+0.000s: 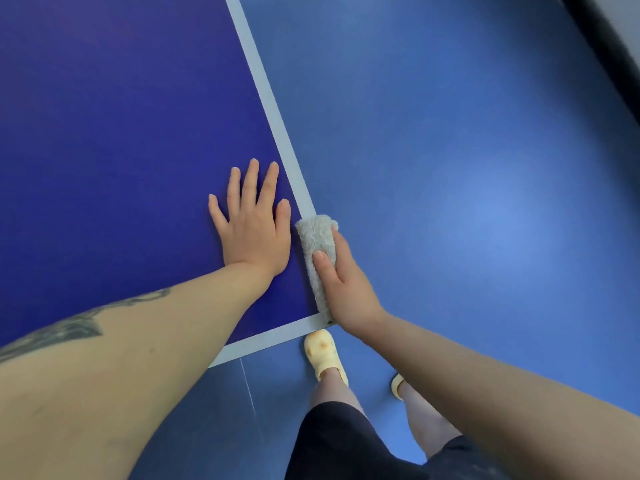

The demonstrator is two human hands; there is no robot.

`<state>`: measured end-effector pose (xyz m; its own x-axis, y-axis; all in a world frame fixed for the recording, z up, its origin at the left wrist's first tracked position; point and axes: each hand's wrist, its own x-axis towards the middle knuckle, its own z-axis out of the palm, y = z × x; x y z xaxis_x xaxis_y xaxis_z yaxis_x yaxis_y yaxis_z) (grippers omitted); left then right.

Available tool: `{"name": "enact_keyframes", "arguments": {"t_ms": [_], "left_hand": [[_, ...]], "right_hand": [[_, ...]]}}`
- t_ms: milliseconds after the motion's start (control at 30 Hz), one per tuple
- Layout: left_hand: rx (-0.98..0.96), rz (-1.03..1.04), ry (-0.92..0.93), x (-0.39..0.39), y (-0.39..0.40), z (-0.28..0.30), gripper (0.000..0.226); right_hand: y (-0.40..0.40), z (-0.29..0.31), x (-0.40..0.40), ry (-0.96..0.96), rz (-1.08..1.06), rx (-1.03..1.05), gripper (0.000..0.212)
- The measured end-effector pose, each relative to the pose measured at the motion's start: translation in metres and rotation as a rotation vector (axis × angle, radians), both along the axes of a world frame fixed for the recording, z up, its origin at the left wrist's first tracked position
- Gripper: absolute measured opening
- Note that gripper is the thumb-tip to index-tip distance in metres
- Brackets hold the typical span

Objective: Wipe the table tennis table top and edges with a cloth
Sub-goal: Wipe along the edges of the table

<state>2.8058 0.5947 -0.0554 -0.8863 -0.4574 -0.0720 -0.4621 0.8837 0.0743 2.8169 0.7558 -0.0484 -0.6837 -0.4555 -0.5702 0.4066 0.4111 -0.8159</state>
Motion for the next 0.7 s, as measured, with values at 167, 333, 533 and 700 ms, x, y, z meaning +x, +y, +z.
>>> {"name": "enact_keyframes", "arguments": {"t_ms": [167, 333, 533, 700], "left_hand": [[-0.002, 0.006, 0.010, -0.001, 0.000, 0.001, 0.053], [0.001, 0.005, 0.007, -0.002, 0.000, 0.002, 0.055], [-0.003, 0.009, -0.030, -0.001, 0.003, 0.002, 0.057], [0.011, 0.009, -0.058, -0.002, 0.005, 0.006, 0.057]], "right_hand": [[0.019, 0.002, 0.026, -0.011, -0.014, 0.004, 0.053], [-0.013, -0.005, -0.025, -0.030, 0.009, -0.072, 0.054], [0.008, 0.006, 0.000, -0.042, 0.020, -0.087, 0.033], [-0.014, -0.002, -0.029, -0.011, 0.044, -0.087, 0.041]]}}
